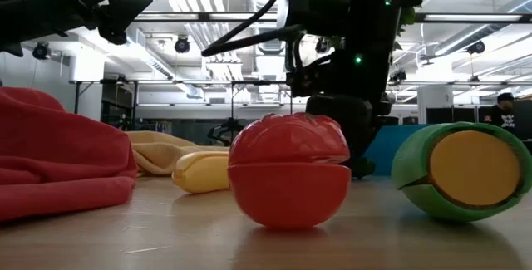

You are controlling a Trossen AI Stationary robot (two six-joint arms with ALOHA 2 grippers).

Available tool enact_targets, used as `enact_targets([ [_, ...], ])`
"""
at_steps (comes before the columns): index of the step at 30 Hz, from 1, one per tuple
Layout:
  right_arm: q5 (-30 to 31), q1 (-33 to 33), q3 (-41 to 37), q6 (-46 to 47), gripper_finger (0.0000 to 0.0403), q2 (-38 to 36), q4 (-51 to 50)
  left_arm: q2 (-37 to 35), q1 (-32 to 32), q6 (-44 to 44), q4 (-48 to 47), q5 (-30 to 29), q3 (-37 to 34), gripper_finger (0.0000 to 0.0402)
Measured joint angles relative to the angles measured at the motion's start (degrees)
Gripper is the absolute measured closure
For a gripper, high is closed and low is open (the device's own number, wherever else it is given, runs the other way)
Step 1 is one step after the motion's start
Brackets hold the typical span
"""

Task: Pick and placing Produce into tupperware
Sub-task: Put the eggplant into the blue bin

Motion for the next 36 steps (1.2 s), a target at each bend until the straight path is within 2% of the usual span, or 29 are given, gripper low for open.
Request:
enact_targets([
  [7, -1.4, -0.6, -0.1, -1.0, 0.0191, 0.0, 0.6, 0.0, 0.0, 0.0, 0.0, 0.1, 0.0, 0.0167],
  [15, -2.8, -0.6, -0.1, -1.0, 0.0274, 0.0, 1.2, 0.0, 0.0, 0.0, 0.0, 0.1, -0.1, 0.0167],
  [18, -2.8, -0.6, -0.1, -1.0, 0.0292, 0.0, 1.2, 0.0, 0.0, 0.0, 0.0, 0.1, -0.1, 0.0167],
  [26, -2.8, -0.6, -0.5, -1.2, 0.0281, -1.8, 0.1, 0.0, 0.0, 0.0, 0.0, 0.1, -0.1, 0.0167],
  [36, 0.8, -1.0, -0.3, -3.6, 0.0289, -12.5, 0.2, 0.0, 0.0, 0.0, 0.0, 0.1, -0.1, 0.0167],
])
